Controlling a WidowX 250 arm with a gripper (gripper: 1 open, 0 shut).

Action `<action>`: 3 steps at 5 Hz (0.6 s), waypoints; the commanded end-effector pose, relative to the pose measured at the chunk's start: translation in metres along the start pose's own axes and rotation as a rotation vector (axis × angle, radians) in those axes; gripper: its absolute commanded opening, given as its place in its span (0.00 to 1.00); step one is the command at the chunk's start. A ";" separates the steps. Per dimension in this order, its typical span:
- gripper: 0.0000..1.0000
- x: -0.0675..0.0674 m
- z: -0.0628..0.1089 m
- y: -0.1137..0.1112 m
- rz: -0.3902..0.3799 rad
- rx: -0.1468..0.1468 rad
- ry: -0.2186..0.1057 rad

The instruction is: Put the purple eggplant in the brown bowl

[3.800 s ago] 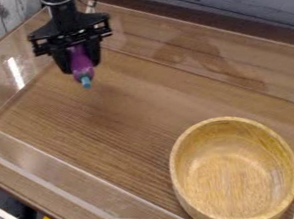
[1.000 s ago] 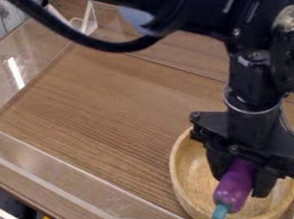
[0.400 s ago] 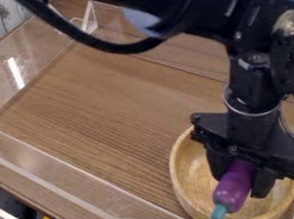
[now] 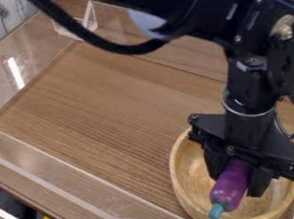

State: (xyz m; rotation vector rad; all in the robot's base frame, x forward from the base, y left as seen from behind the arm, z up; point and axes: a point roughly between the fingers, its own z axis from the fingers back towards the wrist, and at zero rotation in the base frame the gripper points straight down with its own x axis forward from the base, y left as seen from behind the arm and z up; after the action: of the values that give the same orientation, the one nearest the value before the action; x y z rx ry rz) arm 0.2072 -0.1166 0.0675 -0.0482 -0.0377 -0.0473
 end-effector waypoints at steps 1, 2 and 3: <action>0.00 0.009 0.006 0.000 0.008 -0.011 -0.033; 0.00 0.010 0.005 0.002 0.014 -0.007 -0.028; 0.00 0.011 0.003 0.004 0.021 -0.002 -0.024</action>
State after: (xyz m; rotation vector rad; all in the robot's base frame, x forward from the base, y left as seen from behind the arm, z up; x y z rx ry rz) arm 0.2095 -0.1114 0.0610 -0.0341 -0.0193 -0.0297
